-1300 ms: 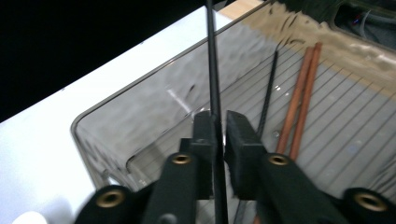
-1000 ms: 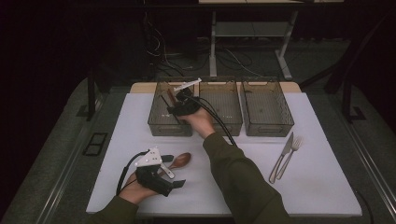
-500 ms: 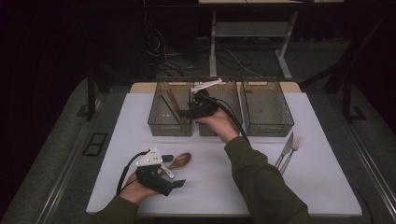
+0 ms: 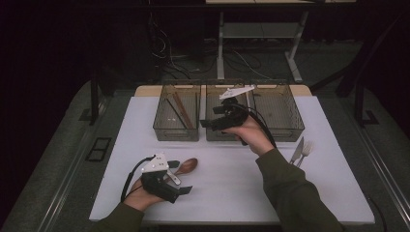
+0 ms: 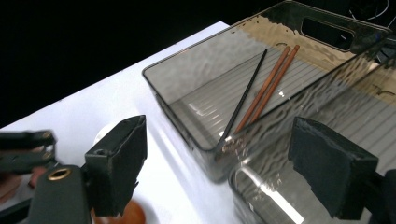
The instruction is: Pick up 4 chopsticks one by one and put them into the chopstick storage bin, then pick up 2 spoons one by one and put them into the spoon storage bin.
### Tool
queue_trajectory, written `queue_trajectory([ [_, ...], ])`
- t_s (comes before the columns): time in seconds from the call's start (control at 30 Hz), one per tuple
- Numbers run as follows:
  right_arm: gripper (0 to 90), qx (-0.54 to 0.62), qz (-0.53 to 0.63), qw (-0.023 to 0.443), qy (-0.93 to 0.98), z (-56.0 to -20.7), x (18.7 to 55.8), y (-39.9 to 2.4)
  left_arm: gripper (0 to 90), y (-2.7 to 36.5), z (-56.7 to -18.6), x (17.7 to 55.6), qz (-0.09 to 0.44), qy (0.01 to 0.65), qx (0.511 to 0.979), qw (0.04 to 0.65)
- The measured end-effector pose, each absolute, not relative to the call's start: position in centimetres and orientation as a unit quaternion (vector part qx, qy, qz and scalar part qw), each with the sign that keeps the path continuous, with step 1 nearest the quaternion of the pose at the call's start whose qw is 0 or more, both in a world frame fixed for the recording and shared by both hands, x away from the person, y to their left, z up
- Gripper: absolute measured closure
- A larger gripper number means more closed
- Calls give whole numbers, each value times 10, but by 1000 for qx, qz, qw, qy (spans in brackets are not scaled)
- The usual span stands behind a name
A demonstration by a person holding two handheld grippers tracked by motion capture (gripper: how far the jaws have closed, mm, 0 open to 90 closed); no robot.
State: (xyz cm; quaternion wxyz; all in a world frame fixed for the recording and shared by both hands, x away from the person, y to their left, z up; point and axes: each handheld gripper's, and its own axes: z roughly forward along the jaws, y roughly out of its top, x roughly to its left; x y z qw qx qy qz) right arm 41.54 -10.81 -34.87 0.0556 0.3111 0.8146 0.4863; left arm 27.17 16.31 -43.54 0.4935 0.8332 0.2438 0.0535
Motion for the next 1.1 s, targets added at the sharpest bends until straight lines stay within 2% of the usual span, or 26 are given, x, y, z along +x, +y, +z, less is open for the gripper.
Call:
queue_trajectory([
  [0.27,191,307,494,66,811,-349,391,-141,0,163,-435,271,57,244,834,492],
  [0.67,165,336,484,57,806,-375,354,-202,0,165,-436,272,57,254,833,489],
  [1.1,165,362,483,102,791,-402,312,-258,0,167,-435,272,59,256,834,486],
])
